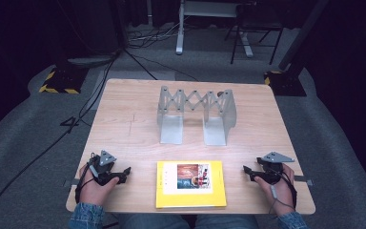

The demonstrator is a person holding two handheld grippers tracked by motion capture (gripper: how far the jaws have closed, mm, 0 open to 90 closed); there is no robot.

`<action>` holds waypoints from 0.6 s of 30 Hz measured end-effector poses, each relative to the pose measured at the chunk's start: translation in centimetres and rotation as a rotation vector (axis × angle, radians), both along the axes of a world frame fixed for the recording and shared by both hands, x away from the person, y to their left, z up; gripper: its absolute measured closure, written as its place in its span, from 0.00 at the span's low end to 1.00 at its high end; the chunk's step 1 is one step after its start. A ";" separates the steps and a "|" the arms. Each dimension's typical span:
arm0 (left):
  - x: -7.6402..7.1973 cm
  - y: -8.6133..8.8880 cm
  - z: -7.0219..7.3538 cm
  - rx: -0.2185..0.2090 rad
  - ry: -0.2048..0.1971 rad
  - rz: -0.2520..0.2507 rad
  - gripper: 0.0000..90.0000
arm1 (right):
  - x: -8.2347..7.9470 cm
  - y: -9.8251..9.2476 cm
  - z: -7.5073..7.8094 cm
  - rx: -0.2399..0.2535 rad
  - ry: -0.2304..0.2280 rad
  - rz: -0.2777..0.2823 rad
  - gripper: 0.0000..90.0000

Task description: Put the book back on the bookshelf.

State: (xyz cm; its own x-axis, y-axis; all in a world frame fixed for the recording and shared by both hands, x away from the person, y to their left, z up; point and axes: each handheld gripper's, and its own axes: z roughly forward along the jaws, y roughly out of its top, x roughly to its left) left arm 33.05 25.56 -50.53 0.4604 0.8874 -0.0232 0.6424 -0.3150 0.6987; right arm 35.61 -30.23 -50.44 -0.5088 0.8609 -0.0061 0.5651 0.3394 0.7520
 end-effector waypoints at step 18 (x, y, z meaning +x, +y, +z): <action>-1.3 -2.7 2.9 -0.113 0.036 -0.092 0.27 | -3.1 1.7 1.5 -0.015 0.026 0.184 0.20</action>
State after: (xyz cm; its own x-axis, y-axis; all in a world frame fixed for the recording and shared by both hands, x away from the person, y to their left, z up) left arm 31.78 22.83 -47.63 0.5364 0.8326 -0.1383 0.6398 -0.2943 0.7100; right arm 32.51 -28.58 -48.90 -0.6581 0.7529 -0.0027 0.5116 0.4498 0.7321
